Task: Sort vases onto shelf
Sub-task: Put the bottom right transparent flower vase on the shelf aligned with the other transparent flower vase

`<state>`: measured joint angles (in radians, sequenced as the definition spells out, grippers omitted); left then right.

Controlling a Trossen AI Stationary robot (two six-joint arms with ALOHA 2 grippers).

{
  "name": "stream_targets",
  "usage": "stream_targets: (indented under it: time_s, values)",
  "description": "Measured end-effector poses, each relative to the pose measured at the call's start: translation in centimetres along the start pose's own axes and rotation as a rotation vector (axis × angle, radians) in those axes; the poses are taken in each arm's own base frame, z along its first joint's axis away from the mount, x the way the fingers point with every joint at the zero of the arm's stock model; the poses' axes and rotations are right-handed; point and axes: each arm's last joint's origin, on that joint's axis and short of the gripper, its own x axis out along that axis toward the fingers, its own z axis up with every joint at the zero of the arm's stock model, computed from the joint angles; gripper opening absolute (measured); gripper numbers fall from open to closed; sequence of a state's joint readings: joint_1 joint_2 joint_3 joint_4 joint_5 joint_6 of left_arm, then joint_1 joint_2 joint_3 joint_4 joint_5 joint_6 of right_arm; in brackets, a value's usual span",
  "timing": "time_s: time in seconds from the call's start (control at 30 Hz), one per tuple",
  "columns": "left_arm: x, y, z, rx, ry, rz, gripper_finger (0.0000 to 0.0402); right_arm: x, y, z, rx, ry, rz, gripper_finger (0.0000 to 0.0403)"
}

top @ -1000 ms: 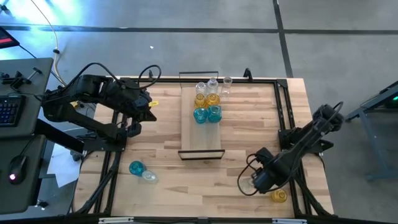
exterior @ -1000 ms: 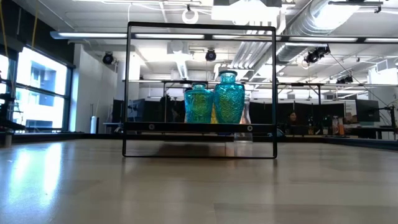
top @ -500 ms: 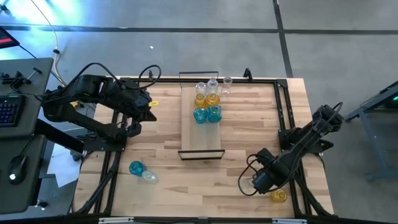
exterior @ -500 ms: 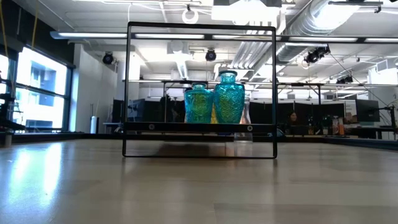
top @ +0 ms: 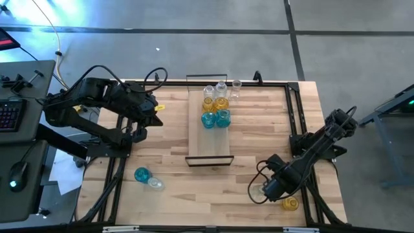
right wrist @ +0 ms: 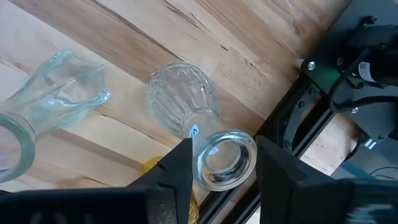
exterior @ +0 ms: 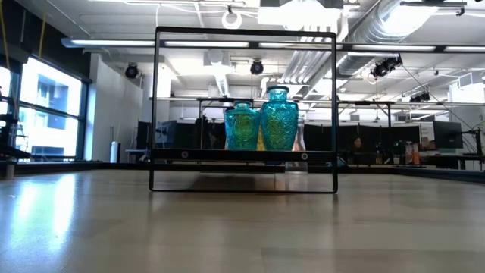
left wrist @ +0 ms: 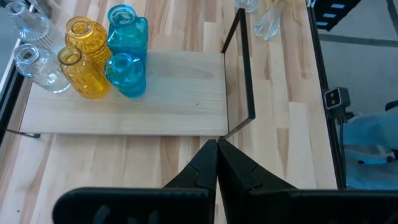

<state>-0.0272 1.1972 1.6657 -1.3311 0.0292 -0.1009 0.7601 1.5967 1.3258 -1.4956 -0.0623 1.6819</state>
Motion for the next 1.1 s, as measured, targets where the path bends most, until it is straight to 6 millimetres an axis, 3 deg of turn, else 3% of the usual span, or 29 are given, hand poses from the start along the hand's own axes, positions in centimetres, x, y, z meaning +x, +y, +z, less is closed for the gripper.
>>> stream_targets:
  time_s: [1.1]
  values:
    - [-0.01,0.01,0.0,0.0,0.0,0.0,0.0001,-0.09,-0.25,0.44,-0.087,0.002,-0.024,0.0103]
